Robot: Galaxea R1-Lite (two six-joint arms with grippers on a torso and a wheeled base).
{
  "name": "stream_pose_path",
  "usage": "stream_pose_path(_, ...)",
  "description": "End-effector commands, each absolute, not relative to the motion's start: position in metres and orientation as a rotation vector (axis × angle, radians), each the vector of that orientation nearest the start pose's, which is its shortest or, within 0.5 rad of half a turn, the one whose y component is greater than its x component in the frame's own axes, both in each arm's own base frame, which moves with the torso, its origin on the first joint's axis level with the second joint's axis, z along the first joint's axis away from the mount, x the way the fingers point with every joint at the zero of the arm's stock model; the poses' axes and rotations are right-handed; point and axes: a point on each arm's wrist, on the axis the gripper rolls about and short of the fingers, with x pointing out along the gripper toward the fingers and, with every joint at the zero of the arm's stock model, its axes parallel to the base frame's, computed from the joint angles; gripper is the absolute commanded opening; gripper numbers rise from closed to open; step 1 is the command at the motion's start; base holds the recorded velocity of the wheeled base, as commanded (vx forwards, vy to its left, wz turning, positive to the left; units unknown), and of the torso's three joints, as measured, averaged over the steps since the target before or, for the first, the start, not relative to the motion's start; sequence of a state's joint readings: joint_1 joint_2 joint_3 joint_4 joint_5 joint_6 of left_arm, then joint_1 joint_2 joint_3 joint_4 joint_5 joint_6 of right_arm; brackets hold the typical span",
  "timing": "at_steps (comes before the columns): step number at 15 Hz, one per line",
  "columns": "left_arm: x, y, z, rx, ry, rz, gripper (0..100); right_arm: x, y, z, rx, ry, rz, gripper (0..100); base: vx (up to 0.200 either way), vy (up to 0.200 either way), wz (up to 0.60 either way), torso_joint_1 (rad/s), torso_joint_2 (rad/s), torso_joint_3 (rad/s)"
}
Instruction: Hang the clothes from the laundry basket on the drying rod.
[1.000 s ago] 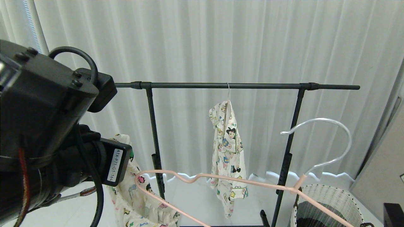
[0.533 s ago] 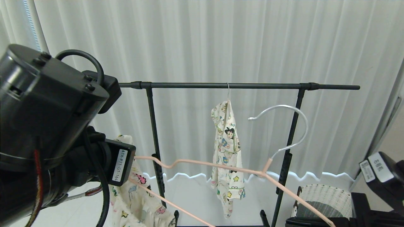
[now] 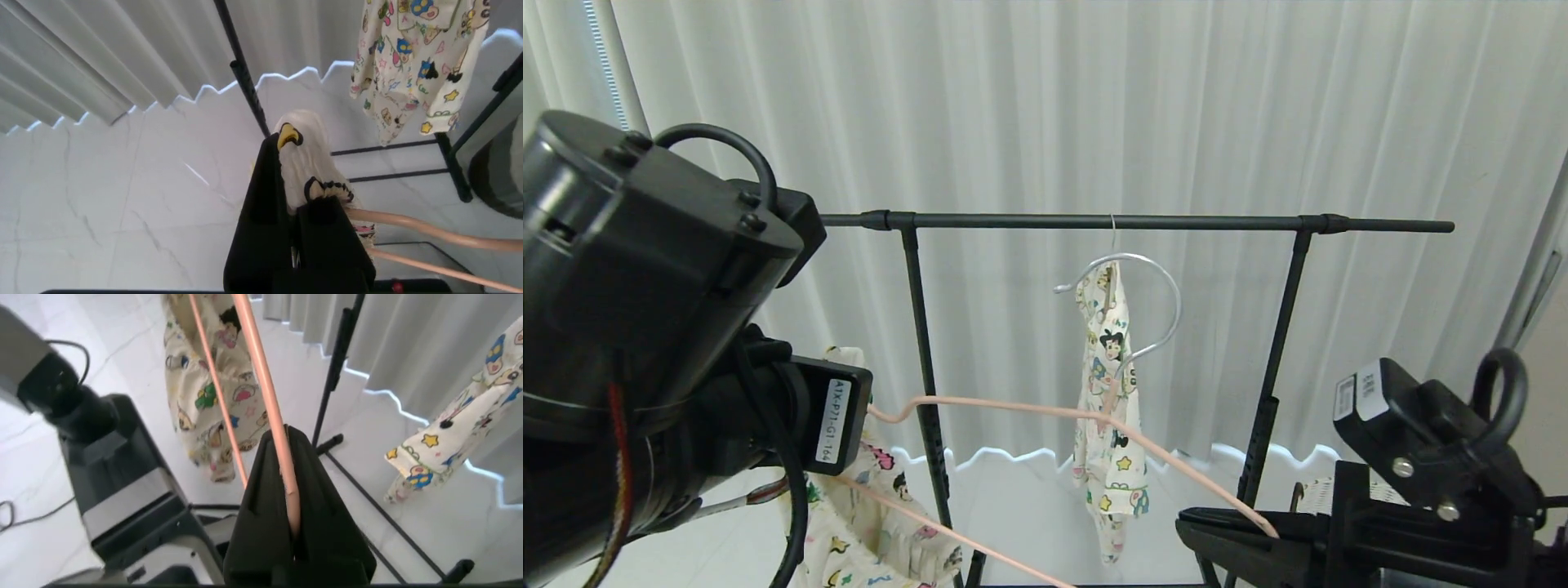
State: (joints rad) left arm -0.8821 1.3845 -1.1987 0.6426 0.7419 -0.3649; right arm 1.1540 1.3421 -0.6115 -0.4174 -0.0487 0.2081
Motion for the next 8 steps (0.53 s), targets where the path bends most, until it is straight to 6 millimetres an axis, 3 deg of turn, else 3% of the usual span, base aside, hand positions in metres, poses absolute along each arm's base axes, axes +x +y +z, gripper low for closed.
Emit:
stream_pose_path(1,0.136,-0.141,0.267,0.233,0.573,-0.024,0,0.091,0.208,0.187,-0.029,0.416,1.051,0,0.0,0.0,0.0,0.0,0.0,0.0)
stream_pose_path(4,0.141,-0.142,0.269,0.189,0.569,0.003,0,0.094,0.213,0.18,-0.054,0.428,0.995,0,0.0,0.0,0.0,0.0,0.0,0.0)
stream_pose_path(8,0.154,-0.132,0.266,0.181,0.585,0.093,0,0.1,0.203,0.188,-0.014,0.394,0.905,0,0.0,0.0,0.0,0.0,0.0,0.0)
